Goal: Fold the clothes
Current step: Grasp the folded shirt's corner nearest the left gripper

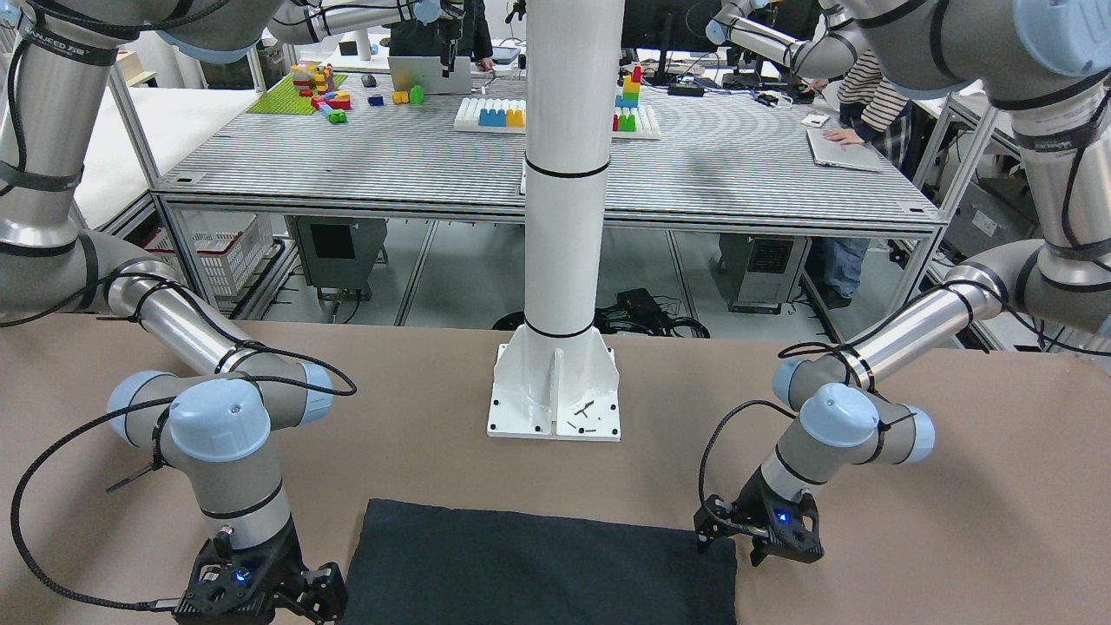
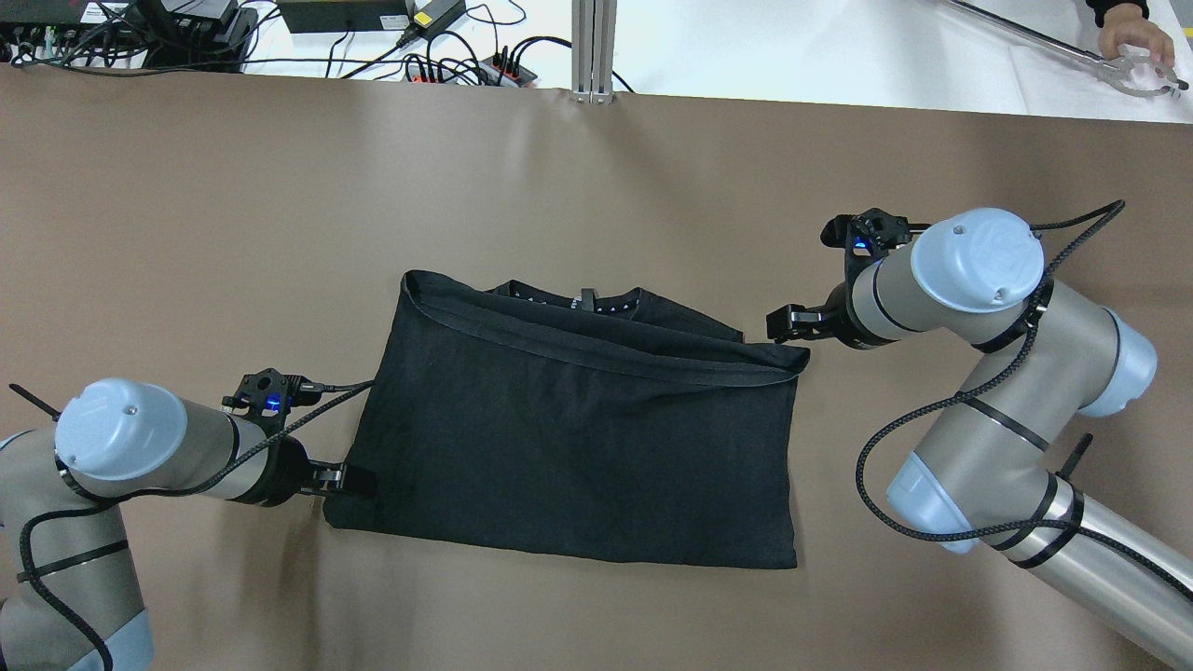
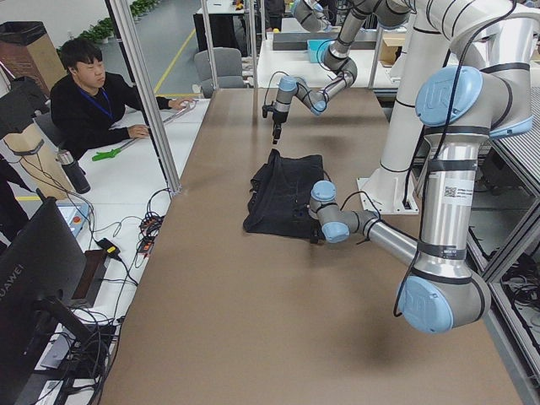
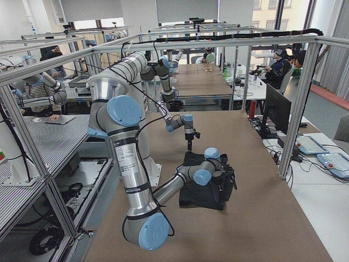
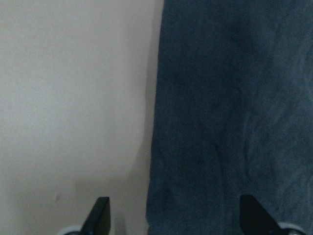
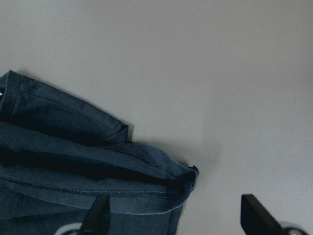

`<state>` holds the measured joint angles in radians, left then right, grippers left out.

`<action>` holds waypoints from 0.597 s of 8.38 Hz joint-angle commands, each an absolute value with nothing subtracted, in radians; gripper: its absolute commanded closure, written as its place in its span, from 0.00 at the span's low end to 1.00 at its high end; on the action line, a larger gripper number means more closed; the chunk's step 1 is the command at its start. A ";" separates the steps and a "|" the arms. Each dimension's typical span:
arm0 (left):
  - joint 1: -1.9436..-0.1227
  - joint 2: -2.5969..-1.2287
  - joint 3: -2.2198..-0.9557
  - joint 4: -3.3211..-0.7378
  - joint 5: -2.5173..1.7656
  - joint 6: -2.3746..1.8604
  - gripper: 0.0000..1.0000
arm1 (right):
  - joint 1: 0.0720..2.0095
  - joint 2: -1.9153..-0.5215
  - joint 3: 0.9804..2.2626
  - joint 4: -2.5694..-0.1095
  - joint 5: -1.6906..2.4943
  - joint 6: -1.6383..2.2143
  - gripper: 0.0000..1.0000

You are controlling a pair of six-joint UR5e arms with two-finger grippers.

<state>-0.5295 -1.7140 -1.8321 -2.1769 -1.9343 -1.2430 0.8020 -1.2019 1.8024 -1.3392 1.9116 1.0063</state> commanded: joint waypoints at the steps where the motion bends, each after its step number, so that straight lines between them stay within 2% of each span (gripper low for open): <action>1: -0.494 -1.706 -1.832 -2.183 -1.914 -1.244 0.17 | 0.801 -1.200 1.801 -1.339 1.911 1.006 0.06; 2: -0.486 -1.706 -1.830 -2.183 -1.914 -1.244 0.24 | 0.801 -1.201 1.801 -1.339 1.911 1.005 0.06; 4: -0.472 -1.707 -1.830 -2.186 -1.914 -1.247 0.51 | 0.801 -1.200 1.801 -1.339 1.911 1.005 0.06; 5: -0.472 -1.709 -1.833 -2.189 -1.914 -1.256 0.78 | 0.801 -1.198 1.801 -1.339 1.911 1.003 0.06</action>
